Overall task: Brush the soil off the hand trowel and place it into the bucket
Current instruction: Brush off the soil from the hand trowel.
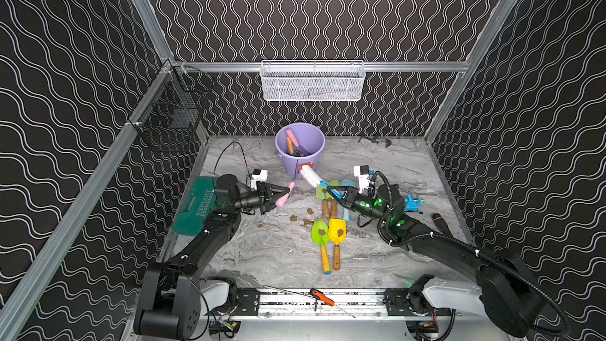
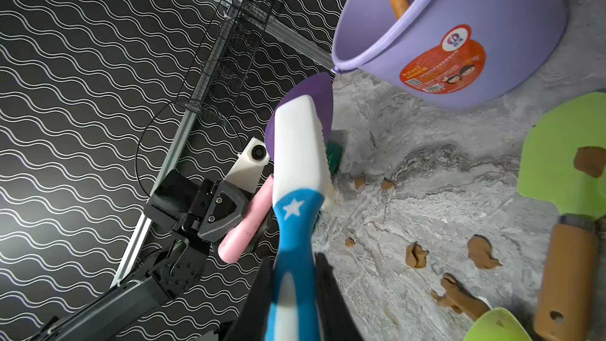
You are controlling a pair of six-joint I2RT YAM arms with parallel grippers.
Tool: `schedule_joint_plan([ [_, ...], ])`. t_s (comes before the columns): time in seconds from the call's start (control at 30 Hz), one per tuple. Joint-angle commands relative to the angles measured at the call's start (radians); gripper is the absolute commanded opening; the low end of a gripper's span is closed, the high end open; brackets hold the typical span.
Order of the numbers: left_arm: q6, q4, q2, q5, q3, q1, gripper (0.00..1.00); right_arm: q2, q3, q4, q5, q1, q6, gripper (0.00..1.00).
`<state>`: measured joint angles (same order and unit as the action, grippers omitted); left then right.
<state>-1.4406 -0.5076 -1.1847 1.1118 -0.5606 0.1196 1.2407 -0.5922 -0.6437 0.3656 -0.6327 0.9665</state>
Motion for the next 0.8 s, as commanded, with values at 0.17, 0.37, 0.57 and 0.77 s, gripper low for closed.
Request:
schedule_joint_plan([
  [0.17, 0.055, 0.018, -0.003, 0.028, -0.008, -0.001, 0.00, 0.069, 0.027, -0.117, 0.023, -0.054, 0.033, 0.00],
  [0.37, 0.076, 0.026, -0.032, 0.023, -0.001, 0.000, 0.00, 0.068, 0.167, -0.101, -0.023, -0.101, 0.063, 0.00],
  [0.57, 0.202, 0.205, -0.008, 0.014, -0.021, -0.001, 0.00, -0.005, 0.180, -0.067, -0.087, -0.076, 0.038, 0.00],
  [0.77, 0.172, 0.180, 0.039, 0.010, 0.001, 0.000, 0.00, 0.000, 0.064, -0.053, -0.066, -0.078, 0.000, 0.00],
])
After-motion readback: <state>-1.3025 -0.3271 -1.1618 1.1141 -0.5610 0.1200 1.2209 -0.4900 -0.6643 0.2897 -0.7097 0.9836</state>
